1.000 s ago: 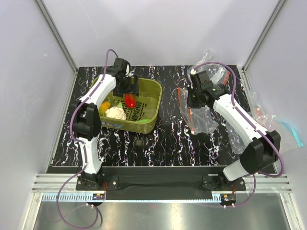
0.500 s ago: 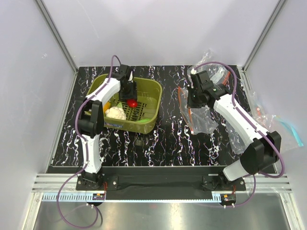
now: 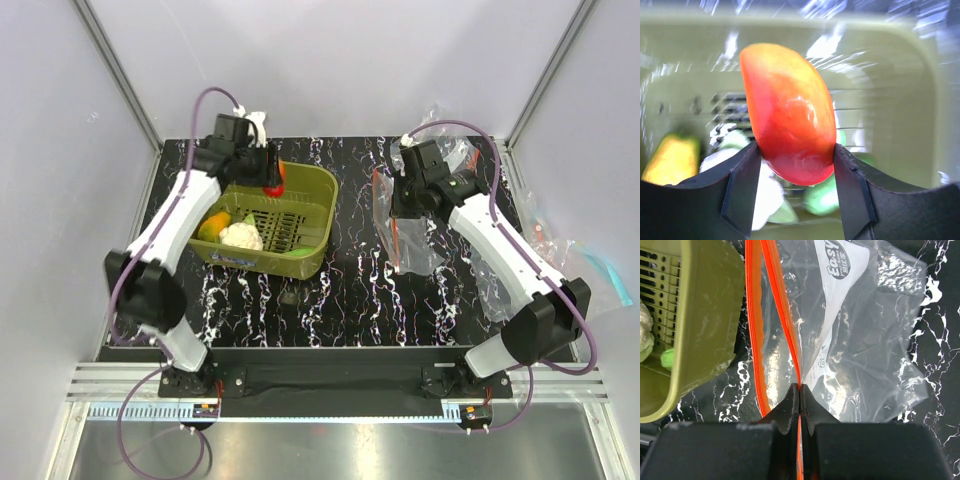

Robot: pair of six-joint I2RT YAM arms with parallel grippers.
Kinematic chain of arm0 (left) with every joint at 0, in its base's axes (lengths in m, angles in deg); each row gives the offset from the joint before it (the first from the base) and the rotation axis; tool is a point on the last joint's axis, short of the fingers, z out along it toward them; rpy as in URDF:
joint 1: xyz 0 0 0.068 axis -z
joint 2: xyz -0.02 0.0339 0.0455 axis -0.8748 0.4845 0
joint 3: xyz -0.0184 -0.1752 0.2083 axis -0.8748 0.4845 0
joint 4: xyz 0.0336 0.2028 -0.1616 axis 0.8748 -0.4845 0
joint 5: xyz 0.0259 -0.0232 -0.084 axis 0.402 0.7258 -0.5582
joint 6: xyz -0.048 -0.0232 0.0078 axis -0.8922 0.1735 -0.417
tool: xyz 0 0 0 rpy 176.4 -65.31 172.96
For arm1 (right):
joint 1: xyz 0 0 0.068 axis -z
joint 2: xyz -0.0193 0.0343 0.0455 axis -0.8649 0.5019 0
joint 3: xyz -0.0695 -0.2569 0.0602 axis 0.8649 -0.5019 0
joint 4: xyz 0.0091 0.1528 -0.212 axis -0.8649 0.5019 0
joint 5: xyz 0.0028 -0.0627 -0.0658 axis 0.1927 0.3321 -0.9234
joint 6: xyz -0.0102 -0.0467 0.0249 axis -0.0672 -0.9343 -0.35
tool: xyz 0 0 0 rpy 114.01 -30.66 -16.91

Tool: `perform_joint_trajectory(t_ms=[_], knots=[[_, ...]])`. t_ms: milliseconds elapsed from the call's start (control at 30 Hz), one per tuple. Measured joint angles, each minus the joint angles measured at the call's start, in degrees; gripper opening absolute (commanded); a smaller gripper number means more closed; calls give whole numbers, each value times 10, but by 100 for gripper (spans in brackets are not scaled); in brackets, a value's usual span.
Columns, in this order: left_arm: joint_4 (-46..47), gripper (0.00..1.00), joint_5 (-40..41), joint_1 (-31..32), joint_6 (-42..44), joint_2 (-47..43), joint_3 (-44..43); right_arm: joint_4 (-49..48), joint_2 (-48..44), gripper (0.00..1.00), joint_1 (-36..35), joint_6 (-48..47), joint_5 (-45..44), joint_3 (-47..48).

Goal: Place the food in the zip-top bag and seal the zipper
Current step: Pick up the fake fruit from the bin, then place the fake fruit in the zipper food storage bag.

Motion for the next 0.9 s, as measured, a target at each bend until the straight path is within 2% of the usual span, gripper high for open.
perform_joint_trajectory(t_ms=[167, 267, 400, 600, 900], knots=[[78, 40, -117, 24, -15, -105, 6, 13, 3, 0, 0, 0, 6, 40], [135, 39, -189, 63, -35, -106, 5, 18, 4, 0, 1, 0, 15, 57], [201, 39, -258, 132, -75, -64, 5, 23, 6, 0, 1, 3, 31, 63], [244, 39, -300, 200, -110, -13, 4, 35, 9, 0, 1, 6, 45, 63], [302, 33, -304, 199, -166, -8, 9, 44, 9, 0, 5, 7, 48, 63]])
